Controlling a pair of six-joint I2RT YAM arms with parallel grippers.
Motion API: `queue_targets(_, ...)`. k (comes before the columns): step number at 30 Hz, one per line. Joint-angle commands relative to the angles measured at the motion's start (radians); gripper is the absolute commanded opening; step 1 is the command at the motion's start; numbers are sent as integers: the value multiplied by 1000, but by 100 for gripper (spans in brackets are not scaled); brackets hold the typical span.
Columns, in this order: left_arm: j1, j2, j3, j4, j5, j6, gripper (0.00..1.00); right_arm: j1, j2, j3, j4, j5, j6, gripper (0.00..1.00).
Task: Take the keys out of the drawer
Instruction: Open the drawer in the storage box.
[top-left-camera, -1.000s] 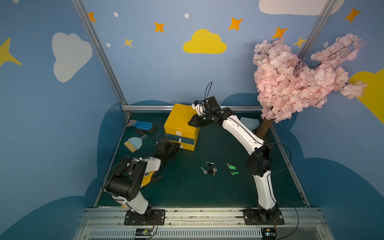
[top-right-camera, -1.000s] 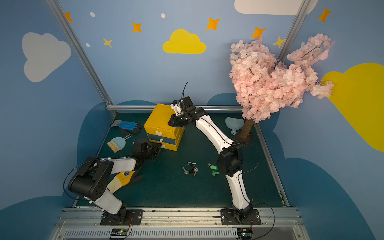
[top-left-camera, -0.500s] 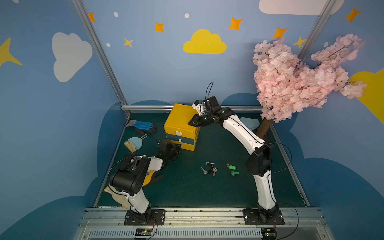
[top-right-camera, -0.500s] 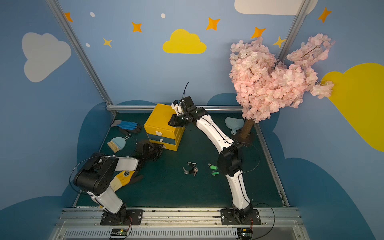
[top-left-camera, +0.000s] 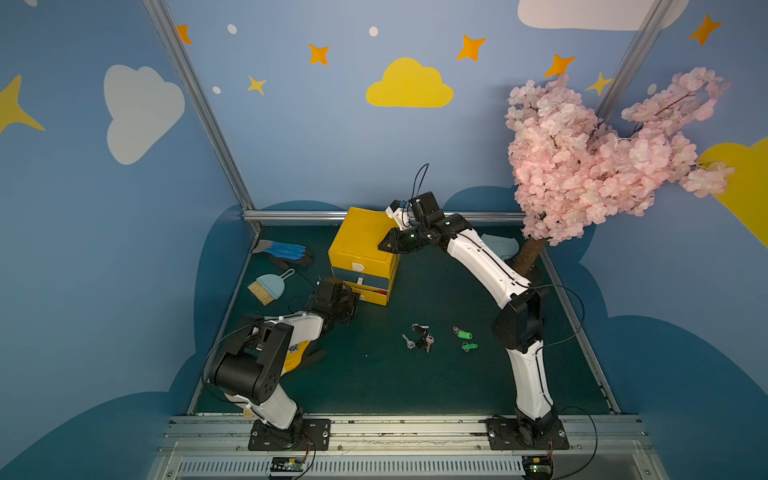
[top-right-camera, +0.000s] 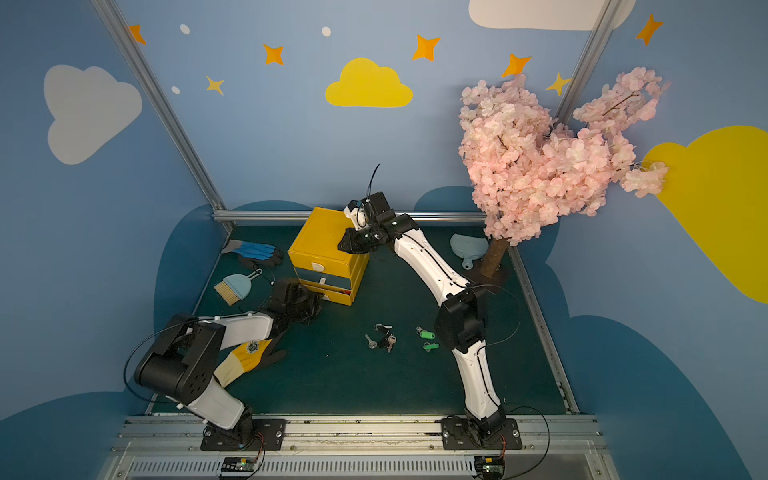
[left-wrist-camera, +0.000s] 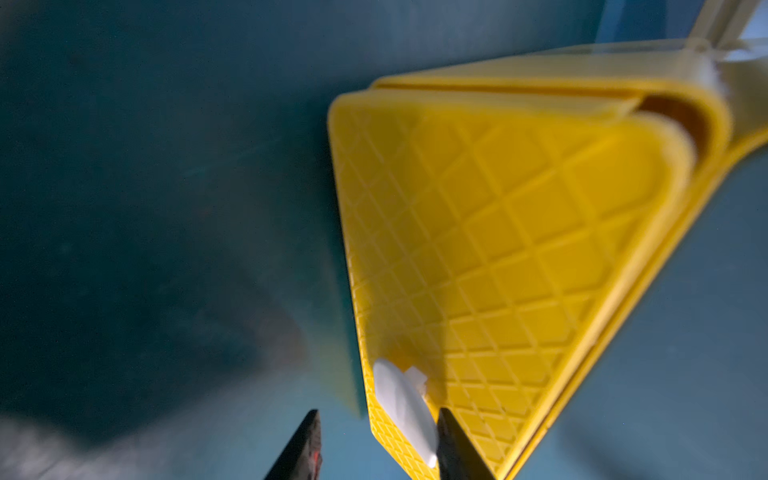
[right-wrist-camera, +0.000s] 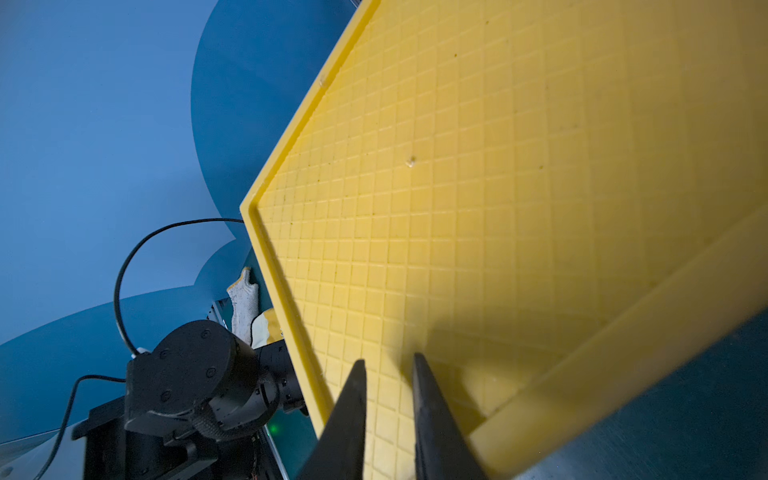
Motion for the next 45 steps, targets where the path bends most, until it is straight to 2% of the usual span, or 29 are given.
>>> queue_targets(1,4,3,8,-222,7,-37,41,-33,23,-15,-115,62,7,23)
queue_targets(7,-2,-38,38,-372,6,-39,43,-51,27,-11,-119,54,15,23)
queue_targets(17,-33,-164,-38,-509,-33,-128,42,-90,31,-47,-119,21,53,22)
queue_targets(24,-81,-195,-78,-545,-7,-184,42,-98,28,-72,-115,1,70,22)
queue_targets(34,-119,-341,-187,-617,-82,-301,42,-91,-2,-93,-117,6,67,22)
queue_targets(45,-119,-461,-219,-660,-87,-306,42,-67,-15,-79,-111,9,64,22)
